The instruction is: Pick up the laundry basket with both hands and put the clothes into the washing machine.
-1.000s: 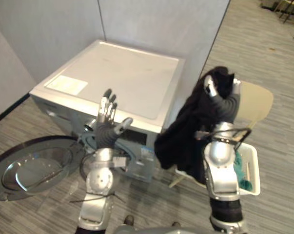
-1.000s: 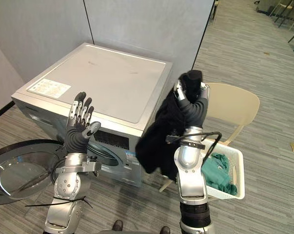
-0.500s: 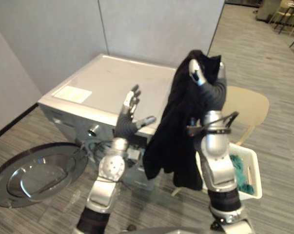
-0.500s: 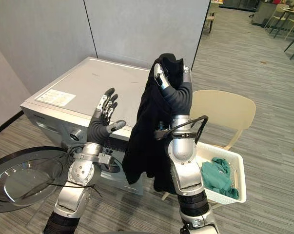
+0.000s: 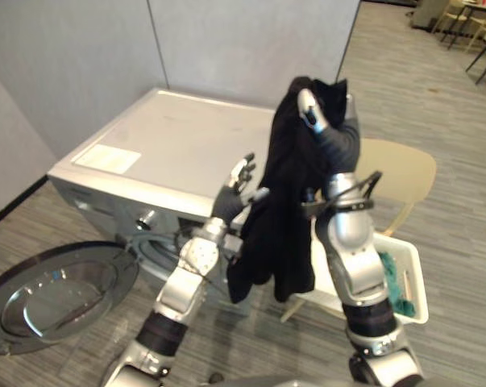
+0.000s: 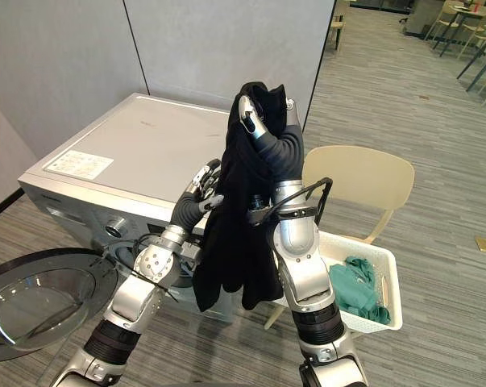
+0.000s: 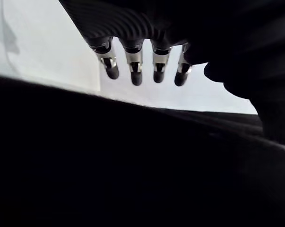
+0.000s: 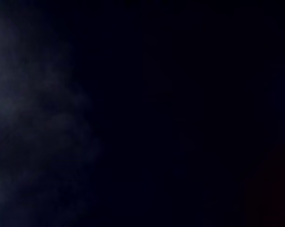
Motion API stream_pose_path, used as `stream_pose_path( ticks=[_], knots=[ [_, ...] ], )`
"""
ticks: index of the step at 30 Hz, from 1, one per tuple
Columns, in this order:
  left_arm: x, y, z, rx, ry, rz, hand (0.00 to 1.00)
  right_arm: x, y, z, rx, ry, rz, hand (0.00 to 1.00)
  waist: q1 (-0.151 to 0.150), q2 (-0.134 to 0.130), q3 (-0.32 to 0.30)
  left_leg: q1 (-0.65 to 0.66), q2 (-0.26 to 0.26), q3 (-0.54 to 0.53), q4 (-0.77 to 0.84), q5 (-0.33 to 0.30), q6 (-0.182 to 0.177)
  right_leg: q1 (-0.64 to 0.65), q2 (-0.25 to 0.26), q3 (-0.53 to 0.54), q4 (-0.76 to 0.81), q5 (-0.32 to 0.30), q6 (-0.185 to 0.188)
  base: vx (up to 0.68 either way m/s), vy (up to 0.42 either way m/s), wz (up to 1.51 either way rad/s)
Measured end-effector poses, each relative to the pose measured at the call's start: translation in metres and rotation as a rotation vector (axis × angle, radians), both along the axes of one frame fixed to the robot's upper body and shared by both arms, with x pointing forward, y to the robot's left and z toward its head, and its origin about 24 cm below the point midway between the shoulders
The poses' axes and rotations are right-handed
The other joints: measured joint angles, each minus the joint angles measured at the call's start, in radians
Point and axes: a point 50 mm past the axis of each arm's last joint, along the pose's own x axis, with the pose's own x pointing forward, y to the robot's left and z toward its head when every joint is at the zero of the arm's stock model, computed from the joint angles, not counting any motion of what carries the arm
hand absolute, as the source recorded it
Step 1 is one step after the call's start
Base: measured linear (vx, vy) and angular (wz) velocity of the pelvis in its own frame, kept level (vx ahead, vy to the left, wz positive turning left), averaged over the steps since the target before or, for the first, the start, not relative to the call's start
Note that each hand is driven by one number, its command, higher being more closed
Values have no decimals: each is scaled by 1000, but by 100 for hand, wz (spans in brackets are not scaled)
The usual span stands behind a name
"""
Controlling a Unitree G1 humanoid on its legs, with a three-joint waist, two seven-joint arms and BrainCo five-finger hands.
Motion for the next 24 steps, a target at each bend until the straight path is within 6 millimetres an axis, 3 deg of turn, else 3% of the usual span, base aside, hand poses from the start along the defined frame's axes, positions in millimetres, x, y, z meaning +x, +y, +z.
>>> stream_pose_path(
  ticks=[6, 14, 20, 21, 24],
  knots=[
    [4, -20, -28, -6, 196, -165, 0, -1, 12, 1, -14, -2, 61, 100, 0, 0, 0, 2, 1, 22, -1, 0, 0, -12, 0, 26, 0, 10, 0, -28, 4, -12],
    [-3, -39, -32, -12, 229, -287, 0, 1, 30, 7, -49, -20, 150, 100, -2, 0, 0, 5, 2, 27, -1, 0, 0, -13, 1, 33, 0, 12, 0, -9, -1, -2],
    [-3, -42, -33, -49, 240, -249, 0, -1, 38, 4, -44, -2, 198, 100, -1, 0, 0, 4, 2, 21, -1, 0, 0, -11, 1, 26, -1, 12, 0, 0, -1, 1],
    [-3, -42, -33, -54, 236, -244, 100, -1, 39, 4, -42, -1, 204, 100, -1, 0, 0, 4, 2, 21, -1, 0, 0, -11, 1, 25, -1, 12, 0, 0, 0, 0],
    [-3, -45, -31, -74, 228, -230, 100, -3, 44, 4, -39, -1, 225, 100, -1, 0, 0, 4, 1, 19, -1, 0, 0, -9, 0, 24, -2, 12, 0, 0, 0, 0]
  ],
)
